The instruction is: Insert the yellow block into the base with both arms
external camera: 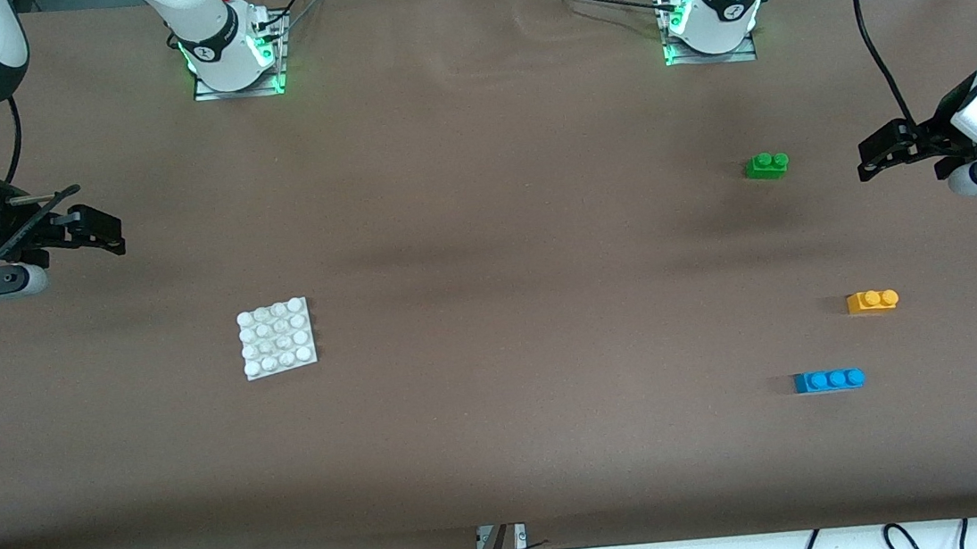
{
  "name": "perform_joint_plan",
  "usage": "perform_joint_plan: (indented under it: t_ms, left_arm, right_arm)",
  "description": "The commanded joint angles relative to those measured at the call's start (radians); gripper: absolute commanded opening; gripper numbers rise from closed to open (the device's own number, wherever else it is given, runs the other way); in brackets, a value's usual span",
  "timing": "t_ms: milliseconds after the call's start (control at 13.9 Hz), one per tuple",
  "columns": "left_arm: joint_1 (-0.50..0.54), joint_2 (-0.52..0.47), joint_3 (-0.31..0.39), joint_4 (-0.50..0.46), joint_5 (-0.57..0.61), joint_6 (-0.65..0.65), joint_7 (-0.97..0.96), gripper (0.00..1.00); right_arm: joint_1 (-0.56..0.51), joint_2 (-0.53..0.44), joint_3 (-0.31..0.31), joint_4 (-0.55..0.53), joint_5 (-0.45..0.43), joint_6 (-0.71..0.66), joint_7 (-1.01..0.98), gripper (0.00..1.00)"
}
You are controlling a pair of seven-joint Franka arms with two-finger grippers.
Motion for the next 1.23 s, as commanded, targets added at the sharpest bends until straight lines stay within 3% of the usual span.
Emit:
perform_joint_plan:
  t_ms: [0, 1154]
  left_arm:
    - [0.009, 0.013, -0.002, 0.031, 0.019, -0.019, 0.006, 1.0]
    - [0.012, 0.013, -0.002, 0.031, 0.018, -0.019, 0.006, 1.0]
  right_arm:
    - [0.0, 0.006, 0.005, 0.03, -0.02, -0.001, 0.036, 1.0]
    - [0.0, 0.016, 0.002, 0.032, -0.017, 0.003, 0.068, 1.0]
